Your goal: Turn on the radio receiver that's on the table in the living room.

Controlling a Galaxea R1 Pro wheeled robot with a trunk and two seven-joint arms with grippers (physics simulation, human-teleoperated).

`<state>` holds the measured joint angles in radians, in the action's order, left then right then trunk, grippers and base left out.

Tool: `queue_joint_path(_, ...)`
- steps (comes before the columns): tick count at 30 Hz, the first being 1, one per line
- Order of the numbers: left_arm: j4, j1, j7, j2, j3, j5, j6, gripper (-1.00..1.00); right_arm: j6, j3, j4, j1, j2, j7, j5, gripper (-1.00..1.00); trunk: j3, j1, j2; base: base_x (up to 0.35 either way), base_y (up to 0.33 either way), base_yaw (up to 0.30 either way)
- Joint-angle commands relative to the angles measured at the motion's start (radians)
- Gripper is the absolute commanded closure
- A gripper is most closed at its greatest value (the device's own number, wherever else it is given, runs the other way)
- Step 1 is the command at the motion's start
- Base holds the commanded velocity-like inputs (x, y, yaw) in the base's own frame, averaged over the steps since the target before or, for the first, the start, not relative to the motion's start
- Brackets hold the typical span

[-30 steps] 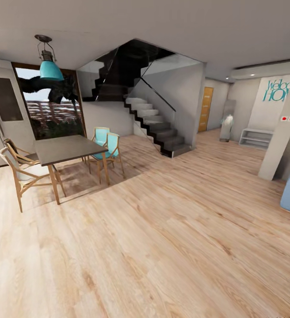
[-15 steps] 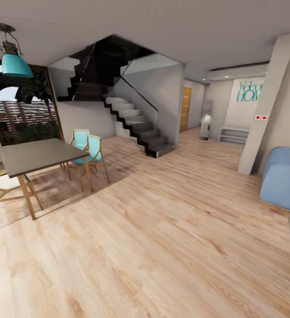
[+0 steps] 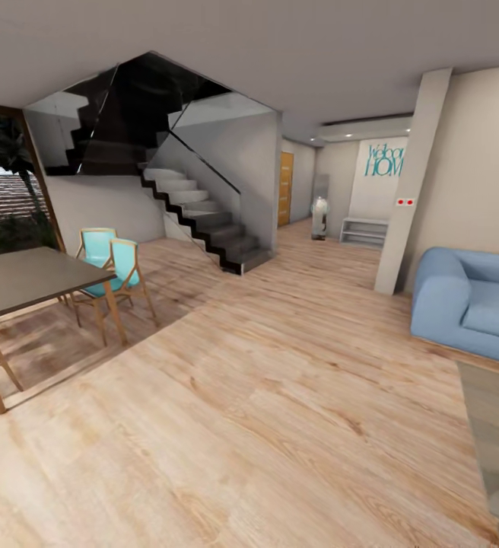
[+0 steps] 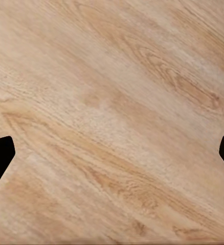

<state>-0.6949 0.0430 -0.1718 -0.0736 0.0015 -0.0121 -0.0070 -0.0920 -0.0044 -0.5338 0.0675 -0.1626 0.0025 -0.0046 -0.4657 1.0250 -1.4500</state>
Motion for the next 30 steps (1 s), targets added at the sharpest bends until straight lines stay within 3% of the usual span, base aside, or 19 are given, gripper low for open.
queue_joint_path(1,0.0,0.0,0.0,0.0,0.0,0.0,0.0,-1.0,0.0,0.0,0.0,0.0,0.0,-0.001,0.0,-1.0,0.0,0.0,0.0,0.011,0.004,-0.275)
queue_joint_path(12,0.0,0.0,0.0,0.0,0.0,0.0,-0.002,-1.0,0.0,0.0,0.0,0.0,0.0,-0.004,0.0,-1.0,0.004,0.0,0.0,0.025,0.019,-0.275)
queue_joint_path(30,0.0,0.0,0.0,0.0,0.0,0.0,-0.001,-1.0,0.0,0.0,0.001,0.0,0.0,-0.004,0.0,-1.0,0.011,0.0,0.0,0.249,0.21,-0.275)
